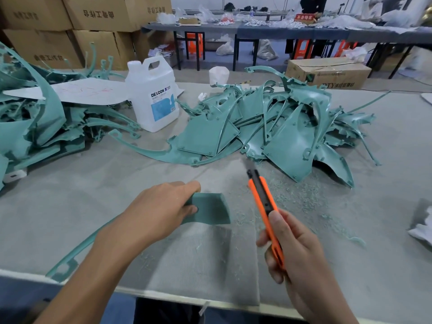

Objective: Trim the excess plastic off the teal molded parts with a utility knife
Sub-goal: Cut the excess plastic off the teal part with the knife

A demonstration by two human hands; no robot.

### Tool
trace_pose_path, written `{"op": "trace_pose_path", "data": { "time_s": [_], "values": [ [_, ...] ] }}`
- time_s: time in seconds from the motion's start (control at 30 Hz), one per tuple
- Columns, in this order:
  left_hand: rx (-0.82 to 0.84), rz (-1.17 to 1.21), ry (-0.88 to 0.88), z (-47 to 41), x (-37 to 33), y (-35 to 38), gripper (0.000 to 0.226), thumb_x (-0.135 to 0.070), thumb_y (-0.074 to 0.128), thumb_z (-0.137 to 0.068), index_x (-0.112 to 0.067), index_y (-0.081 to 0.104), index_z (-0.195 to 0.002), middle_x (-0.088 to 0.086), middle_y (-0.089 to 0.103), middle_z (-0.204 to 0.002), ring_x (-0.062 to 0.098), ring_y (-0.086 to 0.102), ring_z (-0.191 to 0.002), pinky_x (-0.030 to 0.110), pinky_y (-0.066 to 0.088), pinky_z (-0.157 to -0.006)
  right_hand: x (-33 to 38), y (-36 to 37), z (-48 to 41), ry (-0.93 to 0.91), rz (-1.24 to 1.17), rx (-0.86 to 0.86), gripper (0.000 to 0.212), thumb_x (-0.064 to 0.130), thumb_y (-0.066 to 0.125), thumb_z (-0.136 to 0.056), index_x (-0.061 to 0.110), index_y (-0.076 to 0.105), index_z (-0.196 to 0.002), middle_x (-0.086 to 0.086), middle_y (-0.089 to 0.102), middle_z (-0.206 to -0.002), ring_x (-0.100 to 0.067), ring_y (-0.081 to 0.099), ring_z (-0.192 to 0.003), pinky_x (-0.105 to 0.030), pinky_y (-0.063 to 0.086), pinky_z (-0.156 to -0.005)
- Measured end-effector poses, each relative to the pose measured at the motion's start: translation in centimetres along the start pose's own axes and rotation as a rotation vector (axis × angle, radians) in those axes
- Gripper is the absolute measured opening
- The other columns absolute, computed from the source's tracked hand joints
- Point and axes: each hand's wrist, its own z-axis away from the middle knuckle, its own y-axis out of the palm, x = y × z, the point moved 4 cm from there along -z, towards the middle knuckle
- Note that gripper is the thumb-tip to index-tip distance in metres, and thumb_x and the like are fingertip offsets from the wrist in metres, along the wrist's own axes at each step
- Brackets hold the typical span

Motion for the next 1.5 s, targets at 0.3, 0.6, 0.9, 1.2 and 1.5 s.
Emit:
{"op": "trace_pose_path", "data": {
  "time_s": [0.3, 0.6, 0.9, 1.2, 1.5],
  "values": [
    [-0.339, 0.135, 0.229, 0.5, -4.2, -2.8, 0.028, -0.049, 0.070, -0.083, -0.039, 0.052, -0.102, -0.020, 0.059, -0.100, 0.006, 0.050, -0.099, 0.031, 0.031, -0.092, -0.5, -0.9, -0.5, -0.028, 0.043, -0.007, 0.049, 0.023, 0.084, -0.069, 0.031, 0.062, -0.112, -0.005, 0.051, -0.057, -0.017, 0.040, -0.038, -0.019, 0.032, -0.037],
    [-0.613, 0.613, -0.048, 0.8, -6.6, 1.3, 0.056, -0.070, 0.051, -0.090, -0.027, 0.061, -0.125, -0.007, 0.049, -0.125, 0.013, 0.049, -0.121, 0.030, 0.041, -0.101, 0.1, -0.3, 0.9, -0.215, 0.065, -0.351, 0.043, 0.012, 0.082, -0.076, 0.044, 0.060, -0.095, -0.015, 0.059, -0.051, -0.020, 0.047, -0.031, -0.021, 0.034, -0.033],
    [-0.466, 1.210, -0.144, 0.3, -7.7, 6.2, 0.040, -0.053, 0.056, -0.092, -0.041, 0.057, -0.130, -0.020, 0.067, -0.121, 0.003, 0.064, -0.112, 0.039, 0.054, -0.097, -2.8, 1.7, 0.4, 0.014, -0.098, -0.097, 0.038, 0.013, 0.083, -0.076, 0.029, 0.063, -0.104, -0.006, 0.075, -0.091, -0.018, 0.047, -0.037, -0.017, 0.031, -0.035],
    [-0.445, 0.959, -0.263, 0.6, -6.0, 8.0, 0.019, -0.049, 0.059, -0.092, -0.038, 0.062, -0.108, -0.019, 0.069, -0.087, -0.001, 0.065, -0.078, 0.011, 0.048, -0.066, -4.3, 0.8, -0.1, 0.093, -0.206, -0.055, 0.047, 0.013, 0.082, -0.073, 0.014, 0.055, -0.112, -0.013, 0.074, -0.108, -0.012, 0.043, -0.034, -0.014, 0.028, -0.031],
    [-0.473, 0.734, -0.195, 2.3, -2.6, 6.1, 0.019, -0.039, 0.048, -0.101, -0.037, 0.063, -0.111, -0.015, 0.053, -0.059, 0.007, 0.049, -0.056, 0.018, 0.039, -0.056, 2.0, -4.2, 0.3, -0.176, 0.419, -0.128, 0.032, 0.061, 0.066, -0.084, 0.034, 0.070, -0.099, -0.003, 0.059, -0.060, -0.012, 0.044, -0.039, -0.020, 0.033, -0.037]
  ]
}}
